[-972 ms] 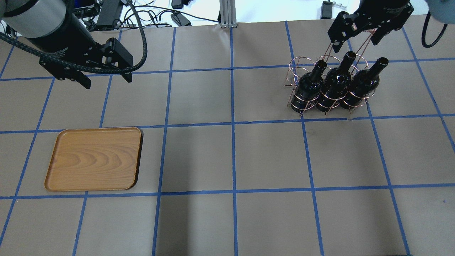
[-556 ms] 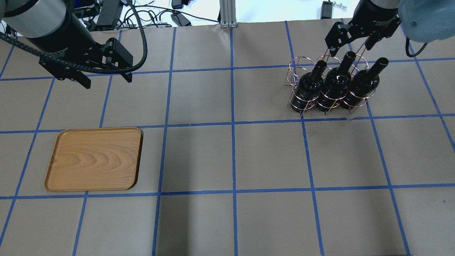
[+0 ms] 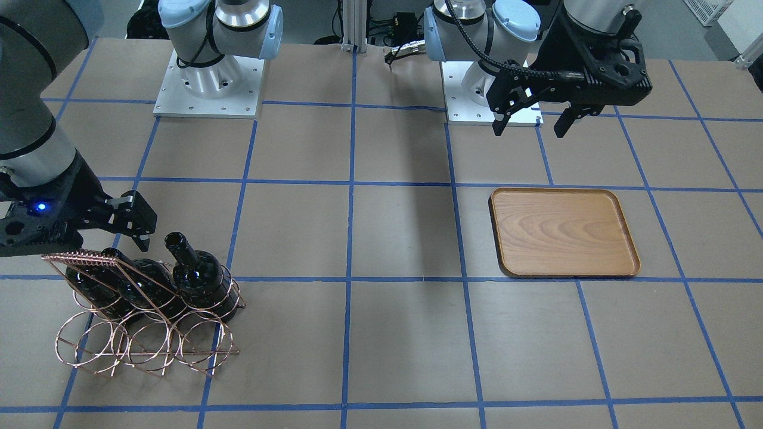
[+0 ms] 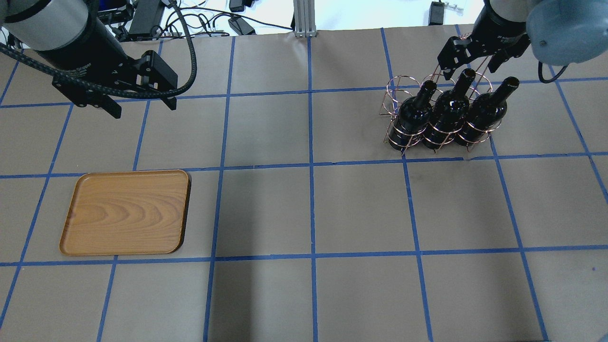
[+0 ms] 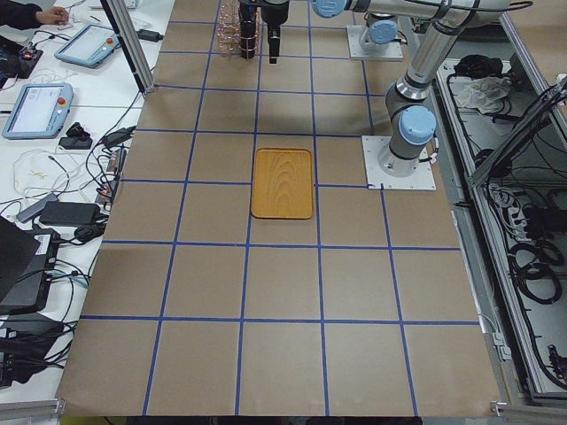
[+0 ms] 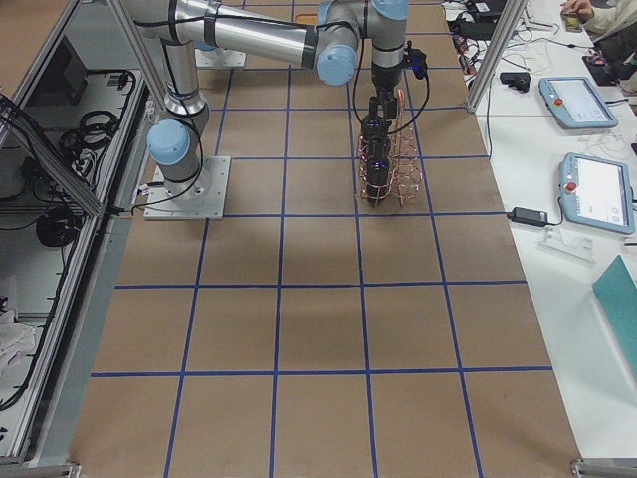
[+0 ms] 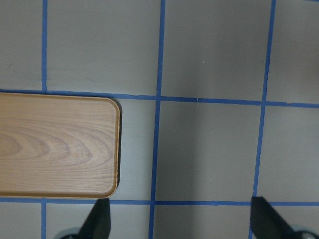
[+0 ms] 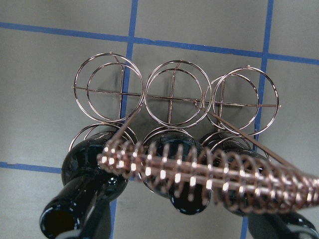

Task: Take wine from basket and place on tray
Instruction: 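Lower the open right gripper over the wine rack toward the bottles, then close the right gripper on the neck of the middle dark bottle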

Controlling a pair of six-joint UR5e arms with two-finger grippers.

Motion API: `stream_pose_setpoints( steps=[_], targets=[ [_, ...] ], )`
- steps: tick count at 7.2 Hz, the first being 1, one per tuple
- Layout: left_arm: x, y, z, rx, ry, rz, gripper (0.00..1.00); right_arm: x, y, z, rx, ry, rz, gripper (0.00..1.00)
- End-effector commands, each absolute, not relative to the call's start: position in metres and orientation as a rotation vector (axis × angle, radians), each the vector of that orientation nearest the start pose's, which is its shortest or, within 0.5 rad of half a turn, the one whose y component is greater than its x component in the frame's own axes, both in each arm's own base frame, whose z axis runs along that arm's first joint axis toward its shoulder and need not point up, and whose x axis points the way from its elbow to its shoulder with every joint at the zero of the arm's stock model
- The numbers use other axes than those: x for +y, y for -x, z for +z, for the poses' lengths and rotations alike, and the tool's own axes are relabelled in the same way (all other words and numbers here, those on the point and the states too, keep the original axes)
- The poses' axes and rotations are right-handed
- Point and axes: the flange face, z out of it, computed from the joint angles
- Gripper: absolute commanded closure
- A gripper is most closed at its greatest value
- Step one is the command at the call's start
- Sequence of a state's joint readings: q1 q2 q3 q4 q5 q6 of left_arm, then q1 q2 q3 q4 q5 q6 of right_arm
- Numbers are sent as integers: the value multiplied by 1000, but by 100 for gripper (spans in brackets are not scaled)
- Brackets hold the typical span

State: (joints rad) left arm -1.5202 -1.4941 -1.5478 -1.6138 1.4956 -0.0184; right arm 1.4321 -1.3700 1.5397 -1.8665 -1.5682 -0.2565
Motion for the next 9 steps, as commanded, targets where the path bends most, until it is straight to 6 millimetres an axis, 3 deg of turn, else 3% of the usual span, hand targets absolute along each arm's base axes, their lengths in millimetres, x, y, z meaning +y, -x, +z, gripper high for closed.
stream_pose_setpoints(
  steps=[1,6,9],
  targets=[
    [-469,117,532,3213,107,-93,0,-603,-50,415,3149,187,-197,8],
    [-469,117,532,3213,110,-93,0,-605,-49,409,3158,196,-177,33],
    [-469,117,532,3213,107,-93,0,-607,-49,403,3156,196,-156,35]
  ],
)
